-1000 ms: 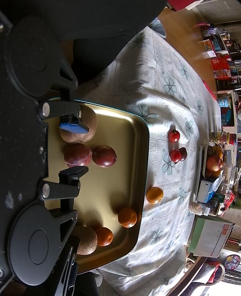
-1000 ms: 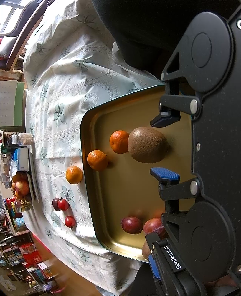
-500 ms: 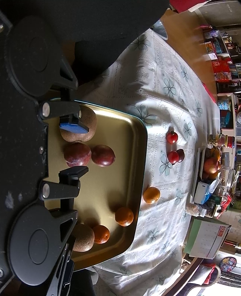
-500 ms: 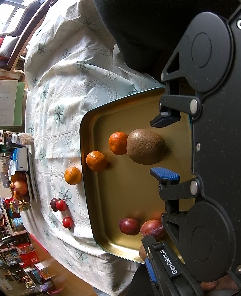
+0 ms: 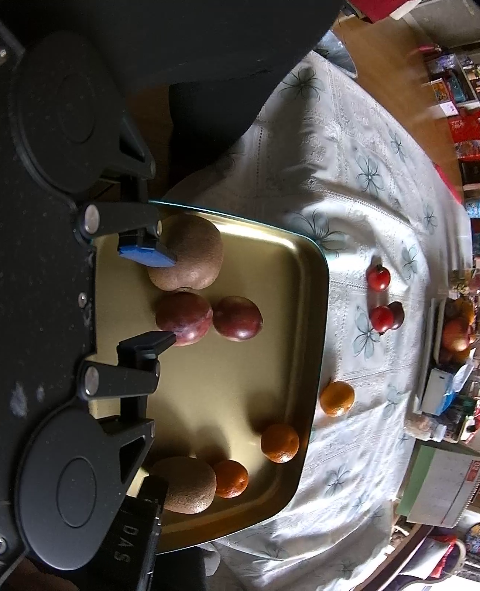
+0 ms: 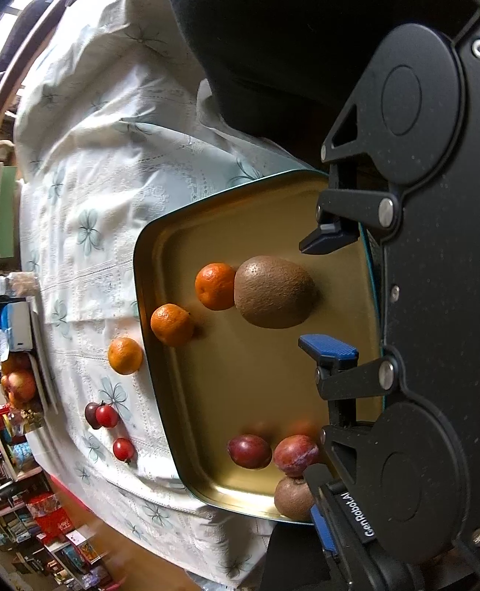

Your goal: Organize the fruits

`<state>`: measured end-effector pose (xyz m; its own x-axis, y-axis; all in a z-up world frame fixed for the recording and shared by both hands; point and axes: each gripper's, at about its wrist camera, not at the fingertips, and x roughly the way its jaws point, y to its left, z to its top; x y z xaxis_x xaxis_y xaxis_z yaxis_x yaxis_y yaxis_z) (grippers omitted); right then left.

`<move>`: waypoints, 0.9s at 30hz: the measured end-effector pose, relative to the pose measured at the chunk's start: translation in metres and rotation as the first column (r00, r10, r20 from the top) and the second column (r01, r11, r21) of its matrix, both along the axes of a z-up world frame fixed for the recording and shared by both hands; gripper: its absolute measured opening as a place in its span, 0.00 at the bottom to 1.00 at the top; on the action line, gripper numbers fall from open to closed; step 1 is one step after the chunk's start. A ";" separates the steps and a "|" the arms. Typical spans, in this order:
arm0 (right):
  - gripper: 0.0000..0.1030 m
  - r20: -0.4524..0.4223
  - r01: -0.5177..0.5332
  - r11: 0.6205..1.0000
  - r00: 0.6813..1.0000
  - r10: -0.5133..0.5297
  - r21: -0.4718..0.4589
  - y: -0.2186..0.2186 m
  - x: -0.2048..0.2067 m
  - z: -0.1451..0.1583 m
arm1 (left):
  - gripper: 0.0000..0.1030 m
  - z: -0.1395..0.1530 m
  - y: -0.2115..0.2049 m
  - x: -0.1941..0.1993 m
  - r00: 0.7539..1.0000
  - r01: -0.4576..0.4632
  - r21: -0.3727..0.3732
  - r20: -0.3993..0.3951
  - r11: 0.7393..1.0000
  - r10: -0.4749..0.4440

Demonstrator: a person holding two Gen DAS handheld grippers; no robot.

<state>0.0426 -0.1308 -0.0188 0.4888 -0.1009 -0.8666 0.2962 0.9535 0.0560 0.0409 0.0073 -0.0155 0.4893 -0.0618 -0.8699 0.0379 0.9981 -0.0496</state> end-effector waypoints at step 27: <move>0.53 0.097 -0.143 0.986 0.984 0.151 -0.084 0.001 0.118 0.060 | 0.38 0.043 0.027 0.154 0.992 -0.046 0.008 -0.119 0.999 0.047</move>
